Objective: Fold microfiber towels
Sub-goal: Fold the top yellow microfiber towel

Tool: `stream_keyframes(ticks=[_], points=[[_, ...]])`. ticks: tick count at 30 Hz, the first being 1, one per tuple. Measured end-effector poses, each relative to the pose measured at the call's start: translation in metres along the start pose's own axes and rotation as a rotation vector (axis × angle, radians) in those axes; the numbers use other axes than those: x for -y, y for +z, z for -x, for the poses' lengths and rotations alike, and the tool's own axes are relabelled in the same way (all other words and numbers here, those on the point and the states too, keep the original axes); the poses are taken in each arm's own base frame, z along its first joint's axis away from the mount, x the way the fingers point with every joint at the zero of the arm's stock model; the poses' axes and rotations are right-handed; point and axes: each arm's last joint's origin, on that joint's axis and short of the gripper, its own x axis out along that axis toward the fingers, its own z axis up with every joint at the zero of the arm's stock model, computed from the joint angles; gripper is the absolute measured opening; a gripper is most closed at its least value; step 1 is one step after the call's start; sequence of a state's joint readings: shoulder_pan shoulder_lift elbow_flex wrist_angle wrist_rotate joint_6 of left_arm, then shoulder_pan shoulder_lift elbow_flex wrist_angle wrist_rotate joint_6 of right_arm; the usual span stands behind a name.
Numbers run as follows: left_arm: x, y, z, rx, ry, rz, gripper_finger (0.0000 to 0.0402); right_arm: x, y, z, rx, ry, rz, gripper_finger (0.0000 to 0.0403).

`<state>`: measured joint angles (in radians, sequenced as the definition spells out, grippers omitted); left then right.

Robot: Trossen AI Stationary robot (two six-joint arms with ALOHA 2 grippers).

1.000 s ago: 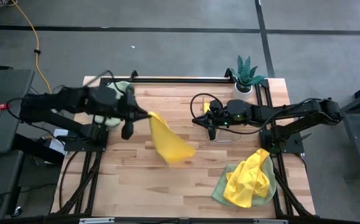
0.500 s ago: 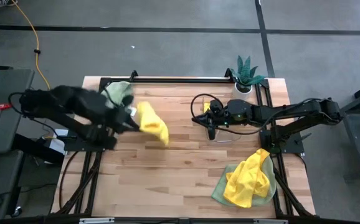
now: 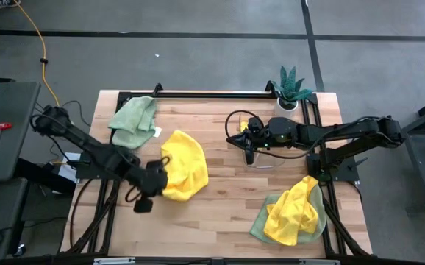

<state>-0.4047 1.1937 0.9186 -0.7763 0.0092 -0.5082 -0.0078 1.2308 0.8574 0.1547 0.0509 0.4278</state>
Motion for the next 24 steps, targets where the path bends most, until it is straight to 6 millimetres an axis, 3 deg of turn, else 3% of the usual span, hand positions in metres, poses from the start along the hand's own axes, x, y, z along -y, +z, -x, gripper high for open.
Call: stream_keyframes(ticks=[10, 18, 24], points=[[0.023, -0.036, -0.061, -0.023, -0.015, 0.273, 0.0, 0.001, -0.001, 0.0, -0.014, -0.008, 0.001, 0.0], [0.033, -0.053, -0.102, -0.202, 0.042, 0.369, 0.0004, 0.002, -0.004, 0.0, -0.042, -0.021, 0.002, 0.0], [0.036, -0.052, -0.111, -0.252, -0.02, 0.374, 0.0042, 0.002, -0.005, 0.0, -0.048, -0.024, 0.003, 0.0]])
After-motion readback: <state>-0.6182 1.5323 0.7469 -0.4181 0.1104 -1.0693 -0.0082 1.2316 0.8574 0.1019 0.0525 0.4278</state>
